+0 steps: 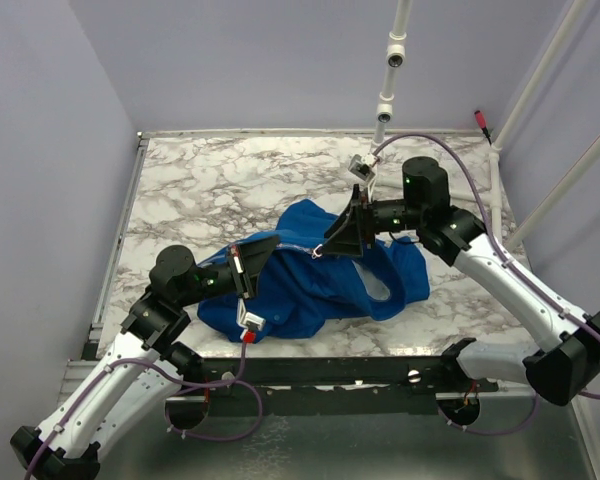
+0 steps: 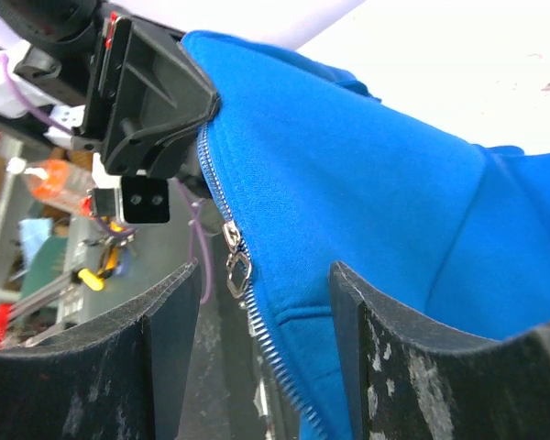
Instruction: Zip up the jacket
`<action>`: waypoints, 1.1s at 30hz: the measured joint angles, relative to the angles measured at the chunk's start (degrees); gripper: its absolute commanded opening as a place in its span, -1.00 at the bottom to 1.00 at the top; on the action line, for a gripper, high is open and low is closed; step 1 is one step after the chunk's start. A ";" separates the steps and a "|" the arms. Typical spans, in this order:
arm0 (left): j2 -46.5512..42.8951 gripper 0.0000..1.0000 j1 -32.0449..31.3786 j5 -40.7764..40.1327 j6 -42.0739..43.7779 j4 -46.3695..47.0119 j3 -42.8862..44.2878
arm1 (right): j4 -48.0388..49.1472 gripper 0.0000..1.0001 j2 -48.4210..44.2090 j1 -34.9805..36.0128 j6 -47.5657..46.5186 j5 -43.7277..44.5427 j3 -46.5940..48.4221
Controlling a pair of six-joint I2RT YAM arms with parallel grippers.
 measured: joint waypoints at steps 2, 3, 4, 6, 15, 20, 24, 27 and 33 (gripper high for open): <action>0.00 -1.00 0.07 0.04 0.00 0.00 -0.02 | -1.92 0.24 -1.49 0.00 -1.46 3.93 1.09; 0.00 -1.00 0.09 0.07 0.00 -0.02 -0.02 | -2.23 0.21 -2.54 0.00 -1.90 5.75 1.18; 0.00 -1.00 0.15 0.09 0.00 -0.02 -0.02 | -2.43 0.16 -3.69 0.00 -2.25 7.43 1.18; 0.00 -1.00 0.28 0.11 0.00 0.00 -0.04 | -2.25 0.09 -5.81 0.00 -2.45 10.49 1.16; 0.00 -1.00 0.28 0.22 0.00 0.00 -0.07 | -0.17 0.03 -6.54 -0.02 -1.18 11.23 1.03; 0.00 -1.00 0.33 0.28 0.00 0.07 -0.09 | 0.00 0.37 -7.69 -0.07 0.20 6.82 -2.78; 0.28 -1.00 0.37 0.31 0.00 0.31 -0.09 | 2.27 0.55 -10.03 -0.07 2.38 5.14 -8.31; 1.36 -1.00 0.39 0.31 0.00 0.70 -0.07 | 6.58 0.54 -13.05 -0.07 4.92 4.92 -14.12; 3.91 -1.00 0.39 0.26 -0.13 0.20 1.31 | 15.26 0.41 -17.03 -0.07 8.76 6.51 -20.85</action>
